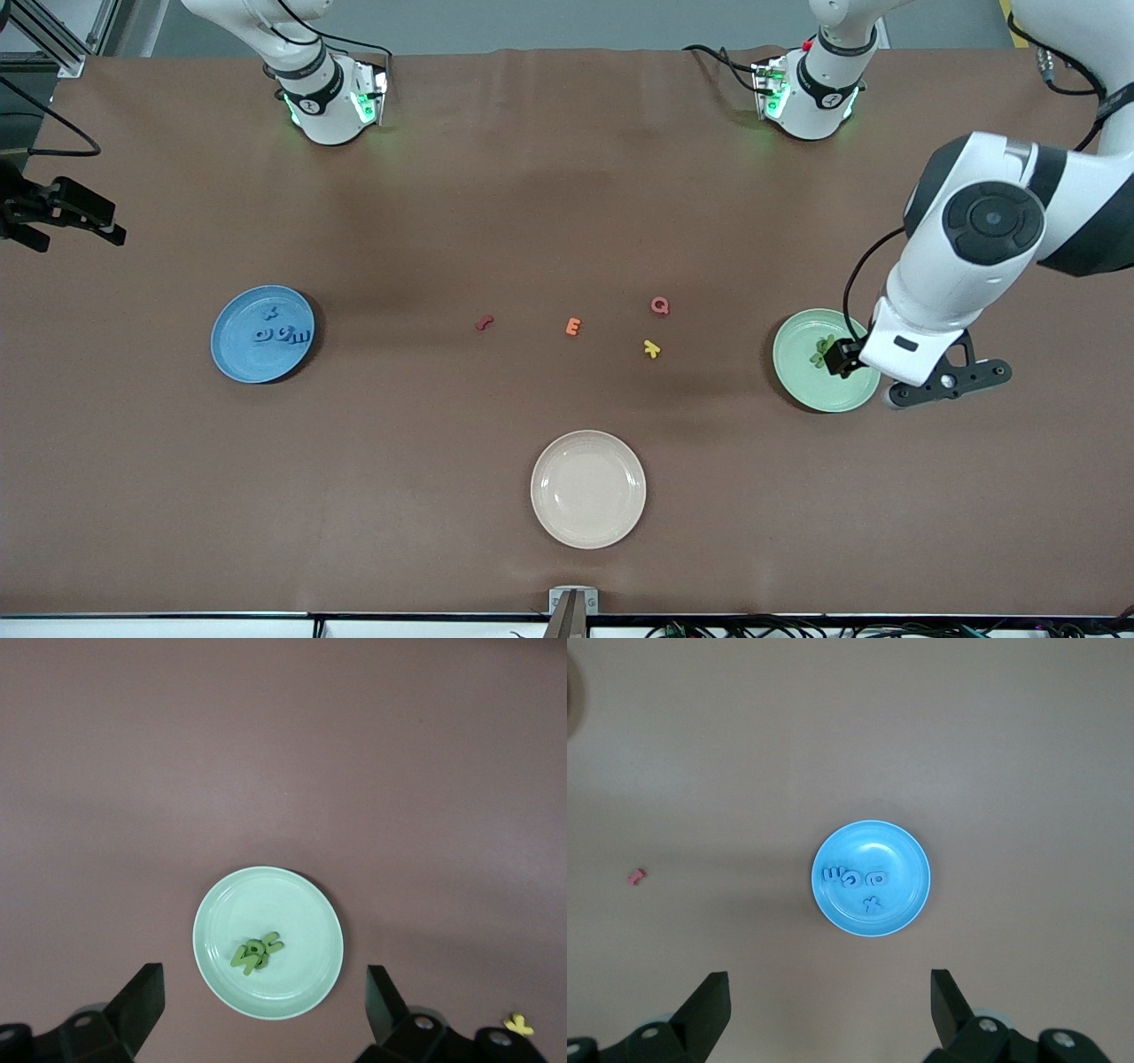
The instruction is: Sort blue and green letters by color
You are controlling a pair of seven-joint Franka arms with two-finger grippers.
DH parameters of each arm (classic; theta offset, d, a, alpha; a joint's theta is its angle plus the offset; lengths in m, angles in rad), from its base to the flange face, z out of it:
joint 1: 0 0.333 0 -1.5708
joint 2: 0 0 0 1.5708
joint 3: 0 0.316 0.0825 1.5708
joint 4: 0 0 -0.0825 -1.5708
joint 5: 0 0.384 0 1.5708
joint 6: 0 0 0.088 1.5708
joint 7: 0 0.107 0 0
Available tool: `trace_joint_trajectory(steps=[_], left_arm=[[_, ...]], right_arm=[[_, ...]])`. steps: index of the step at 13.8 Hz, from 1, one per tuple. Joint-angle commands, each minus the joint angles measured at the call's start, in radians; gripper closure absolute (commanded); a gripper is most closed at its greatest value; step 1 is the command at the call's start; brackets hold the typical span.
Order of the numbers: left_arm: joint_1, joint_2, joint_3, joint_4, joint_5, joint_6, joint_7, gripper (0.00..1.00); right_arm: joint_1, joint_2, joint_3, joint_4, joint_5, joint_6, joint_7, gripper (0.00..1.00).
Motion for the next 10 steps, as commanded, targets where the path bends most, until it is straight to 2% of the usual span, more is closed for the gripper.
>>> trace_joint_trajectory(steps=[1,2,4,7,9,10], left_arm=[[-0.007,-0.039,-0.005,0.023,-0.046,-0.035,0.085,0.00],[-0.027,-0.068,0.023,0.021,-0.085,-0.038,0.102,0.00],[-0.138,-0.166,0.186,0.013,-0.218,-0.059,0.171,0.00],[-0.348,-0.304,0.507,-0.008,-0.373,-0.102,0.323,0.00],[-0.448,-0.357,0.663,-0.026,-0.476,-0.144,0.388,0.00],[-0.464,-0.384,0.717,-0.045,-0.520,-0.159,0.408,0.00]], right_arm=[[0.000,-0.007,0.005,-0.012,-0.001,0.010,-0.001,0.00],[0.000,-0.007,0.003,-0.012,-0.001,0.015,-0.001,0.00],[0.000,-0.007,0.005,-0.012,-0.001,0.015,-0.001,0.00],[-0.003,-0.007,0.003,-0.012,-0.003,0.016,-0.001,0.00],[-0.003,-0.007,0.003,-0.014,-0.003,0.006,-0.001,0.00],[-0.001,-0.005,0.003,-0.017,-0.004,-0.017,-0.001,0.00]])
